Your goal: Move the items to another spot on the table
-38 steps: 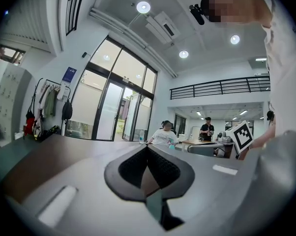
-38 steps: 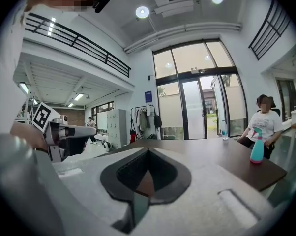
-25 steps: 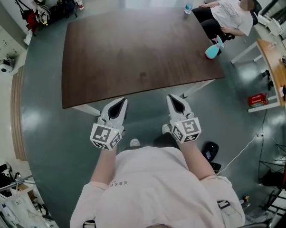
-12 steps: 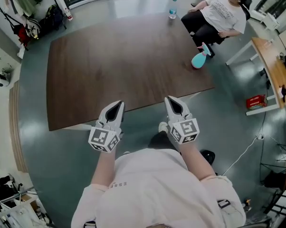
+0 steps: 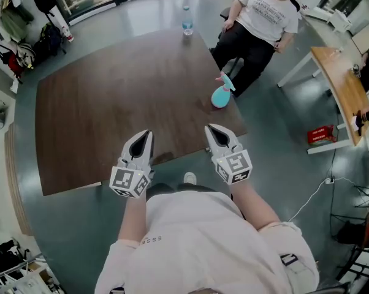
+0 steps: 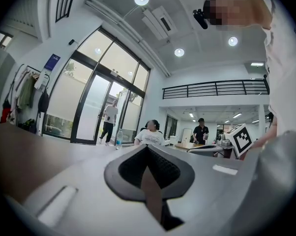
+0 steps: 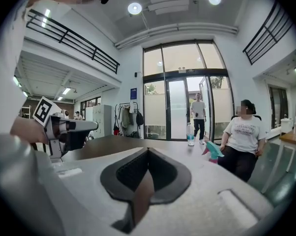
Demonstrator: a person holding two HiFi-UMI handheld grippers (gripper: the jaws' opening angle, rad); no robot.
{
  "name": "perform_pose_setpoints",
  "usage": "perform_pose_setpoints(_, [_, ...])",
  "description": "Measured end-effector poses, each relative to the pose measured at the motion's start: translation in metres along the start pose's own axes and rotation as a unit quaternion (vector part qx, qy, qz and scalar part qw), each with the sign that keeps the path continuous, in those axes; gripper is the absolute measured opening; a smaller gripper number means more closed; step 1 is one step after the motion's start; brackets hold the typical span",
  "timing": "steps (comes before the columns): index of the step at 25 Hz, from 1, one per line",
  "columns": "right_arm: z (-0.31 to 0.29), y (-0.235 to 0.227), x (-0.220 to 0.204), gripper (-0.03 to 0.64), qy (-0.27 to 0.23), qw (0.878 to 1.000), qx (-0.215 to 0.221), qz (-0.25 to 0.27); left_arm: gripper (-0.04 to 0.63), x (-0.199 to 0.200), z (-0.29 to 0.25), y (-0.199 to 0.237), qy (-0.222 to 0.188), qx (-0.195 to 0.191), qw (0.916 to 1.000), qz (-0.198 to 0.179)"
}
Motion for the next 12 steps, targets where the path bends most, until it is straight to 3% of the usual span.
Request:
perform_pose_setpoints(5, [0.014,-0.041,-0.007,-0.011,0.000,1.000,-0.019,-0.015,0.008,-0.008,-0.041,-0.044,0.026,-0.054,0.9981,-0.014])
perform_pose_setpoints(12, [0.014,-0.088,-0.016,-0.011,-0.005,0.999,-0.035,-0.038,0.008,-0.017,-0.102,-0.062,0.045,-0.092,0.9947,-0.010])
Point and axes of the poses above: the fingertips, and each gripper's own axes: z backward along the fingers, y to its left, x out of its top, the point moved 8 cm from there along z, backward along the fingers, and after that the axes turned 13 degrees about x, right-handed, at the moved point
